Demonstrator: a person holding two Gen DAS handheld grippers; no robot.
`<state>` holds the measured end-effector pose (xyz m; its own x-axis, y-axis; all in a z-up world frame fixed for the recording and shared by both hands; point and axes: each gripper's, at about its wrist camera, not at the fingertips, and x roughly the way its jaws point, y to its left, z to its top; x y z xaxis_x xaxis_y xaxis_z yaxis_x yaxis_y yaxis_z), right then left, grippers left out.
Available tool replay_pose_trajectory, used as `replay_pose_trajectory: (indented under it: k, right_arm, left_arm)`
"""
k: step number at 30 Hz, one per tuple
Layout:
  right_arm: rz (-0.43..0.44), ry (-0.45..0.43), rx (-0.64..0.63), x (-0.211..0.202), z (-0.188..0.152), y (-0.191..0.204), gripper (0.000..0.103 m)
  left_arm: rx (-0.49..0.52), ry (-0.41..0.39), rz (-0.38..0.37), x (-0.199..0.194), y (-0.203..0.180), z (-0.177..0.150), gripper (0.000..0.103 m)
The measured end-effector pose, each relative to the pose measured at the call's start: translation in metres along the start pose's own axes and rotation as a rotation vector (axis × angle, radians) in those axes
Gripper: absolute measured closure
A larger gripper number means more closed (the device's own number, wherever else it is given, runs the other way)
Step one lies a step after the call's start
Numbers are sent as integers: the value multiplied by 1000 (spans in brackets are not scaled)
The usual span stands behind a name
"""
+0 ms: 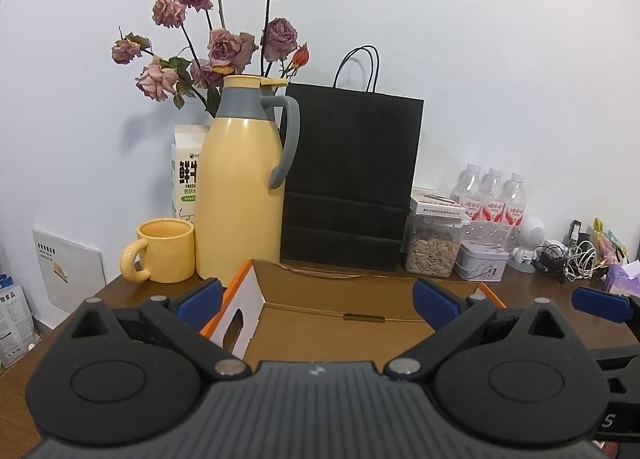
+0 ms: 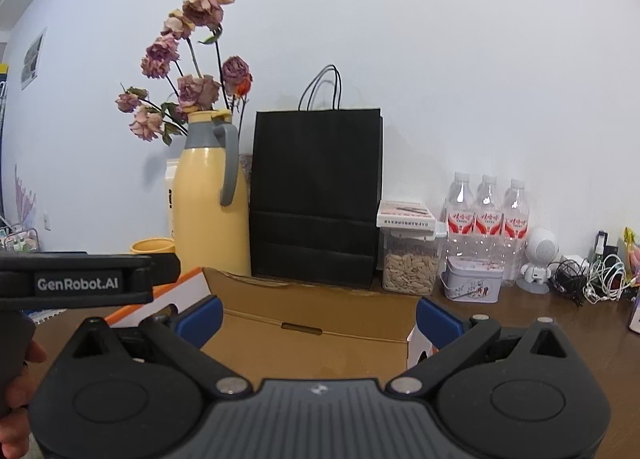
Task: Organize objects
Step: 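Withdraw both open grippers from the box back toward the table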
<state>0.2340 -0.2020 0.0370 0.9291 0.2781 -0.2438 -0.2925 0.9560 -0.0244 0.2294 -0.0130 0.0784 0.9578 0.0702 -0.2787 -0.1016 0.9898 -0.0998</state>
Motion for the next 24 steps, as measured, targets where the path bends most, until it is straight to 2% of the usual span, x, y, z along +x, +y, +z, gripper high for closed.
replay_pose_trajectory:
  k: [14, 24]
  right_arm:
    - [19, 18, 2, -58, -5, 2, 0]
    - [44, 53, 12, -105, -28, 3, 0]
  left_arm:
    - [22, 10, 7, -59, 11, -1, 0]
    - [29, 47, -6, -102, 26, -23, 0]
